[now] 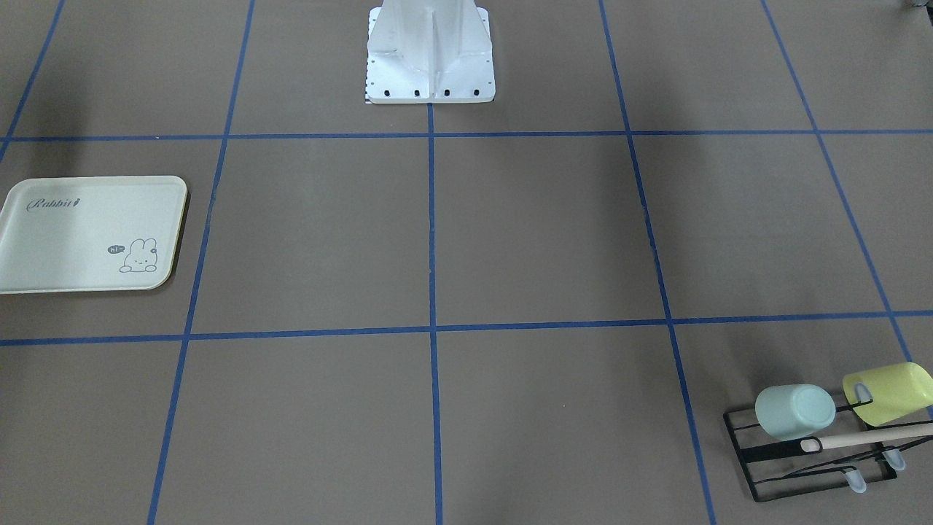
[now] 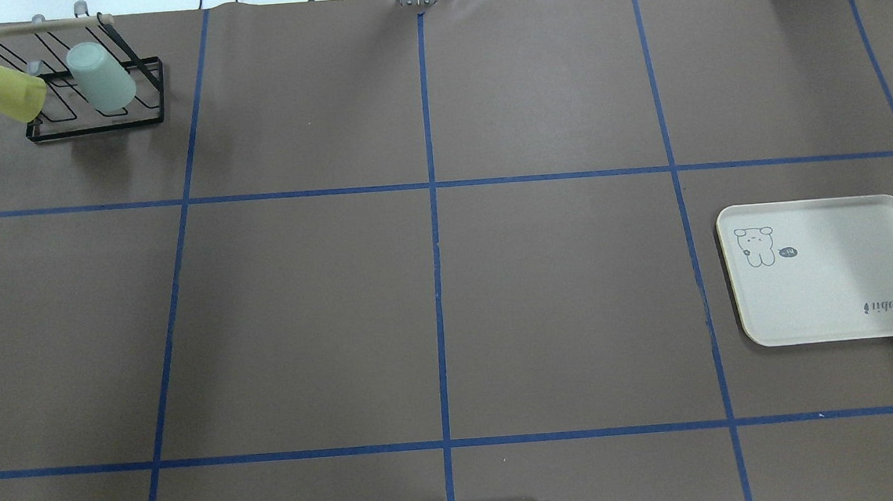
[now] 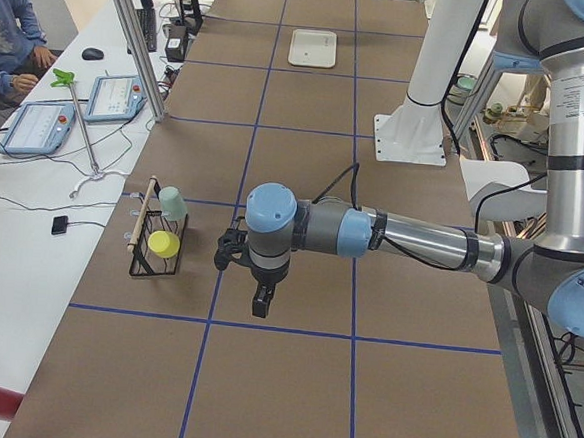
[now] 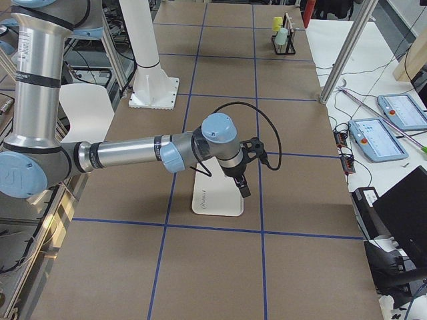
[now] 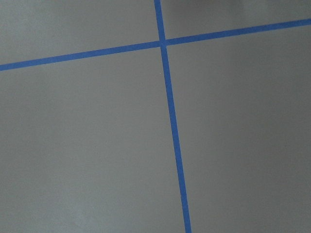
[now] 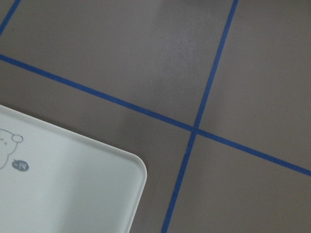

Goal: Left arm grabs green cup and hands to right arm on tray

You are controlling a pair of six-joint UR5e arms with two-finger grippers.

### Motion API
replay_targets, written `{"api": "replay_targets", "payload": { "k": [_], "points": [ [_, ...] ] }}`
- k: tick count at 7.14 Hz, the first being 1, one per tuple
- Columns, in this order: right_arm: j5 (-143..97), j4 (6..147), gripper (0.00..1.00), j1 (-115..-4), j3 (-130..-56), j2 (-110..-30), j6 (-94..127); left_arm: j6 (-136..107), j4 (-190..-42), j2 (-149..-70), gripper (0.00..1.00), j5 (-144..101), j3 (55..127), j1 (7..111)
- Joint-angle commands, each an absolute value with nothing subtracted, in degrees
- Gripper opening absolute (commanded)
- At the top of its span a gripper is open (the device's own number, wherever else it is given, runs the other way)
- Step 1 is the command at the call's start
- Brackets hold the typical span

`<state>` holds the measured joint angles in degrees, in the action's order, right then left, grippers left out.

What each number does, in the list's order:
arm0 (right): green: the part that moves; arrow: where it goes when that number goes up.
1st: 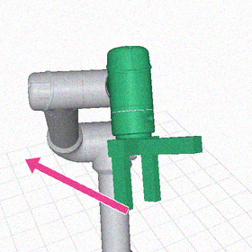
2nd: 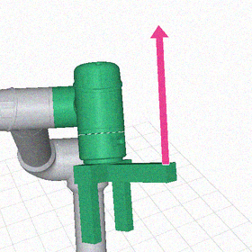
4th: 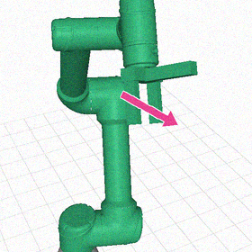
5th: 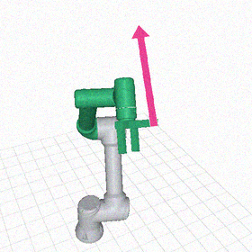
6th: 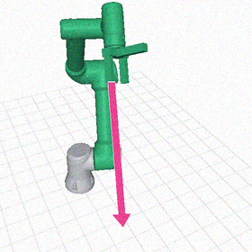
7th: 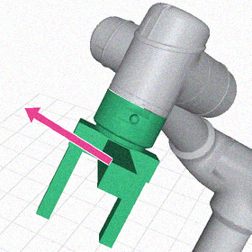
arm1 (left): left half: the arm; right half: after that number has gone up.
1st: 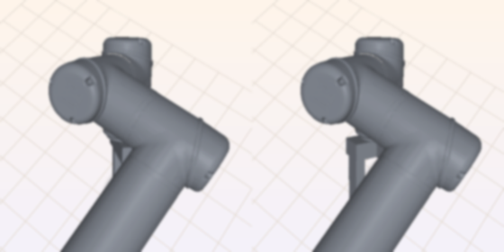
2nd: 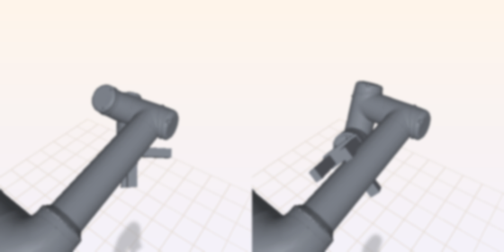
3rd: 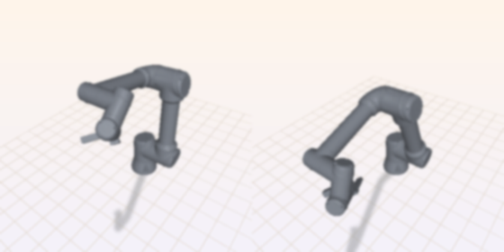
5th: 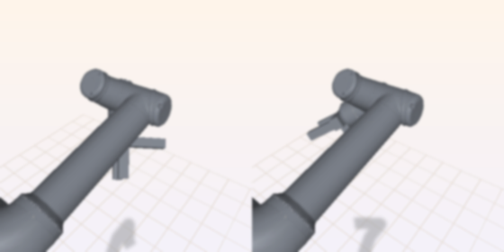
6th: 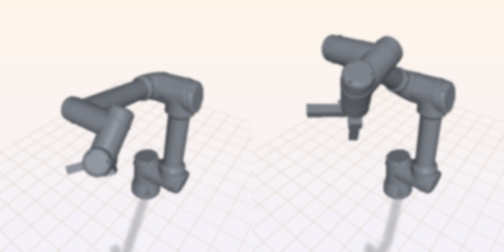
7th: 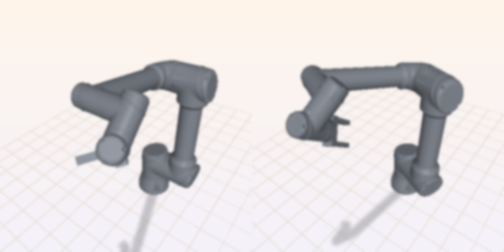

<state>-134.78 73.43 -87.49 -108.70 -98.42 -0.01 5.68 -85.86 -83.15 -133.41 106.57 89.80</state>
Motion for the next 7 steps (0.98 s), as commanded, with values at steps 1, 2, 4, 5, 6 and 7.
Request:
{"api": "replay_targets", "payload": {
  "k": [1, 2, 4, 5, 6, 7],
  "points": [
    [-137.2, 73.5, 1.00, -87.4, -108.5, -94.1, 4.0, 3.2, -93.2, -89.1, 1.00, -132.5, 105.7, 89.8],
    [-137.0, 73.4, 1.00, -86.6, -108.5, -91.3, 5.0, 2.1, -100.6, -89.7, 1.00, -132.9, 104.7, 89.7],
    [-136.8, 73.3, 1.00, -83.6, -108.2, -88.2, 5.1, -1.2, -114.5, -91.0, 1.00, -132.6, 98.7, 89.6],
    [-136.6, 73.4, 1.00, -82.2, -108.2, -86.8, 6.3, -1.4, -126.9, -91.2, 1.00, -132.6, 93.0, 89.6],
    [-136.5, 73.3, 1.00, -81.0, -108.2, -86.4, 7.9, -7.9, -133.2, -92.4, 1.00, -132.7, 87.9, 89.6],
    [-136.5, 73.3, 1.00, -80.7, -108.2, -86.4, 8.0, -12.0, -133.2, -97.2, 1.00, -132.8, 86.3, 86.8]
  ]
}}
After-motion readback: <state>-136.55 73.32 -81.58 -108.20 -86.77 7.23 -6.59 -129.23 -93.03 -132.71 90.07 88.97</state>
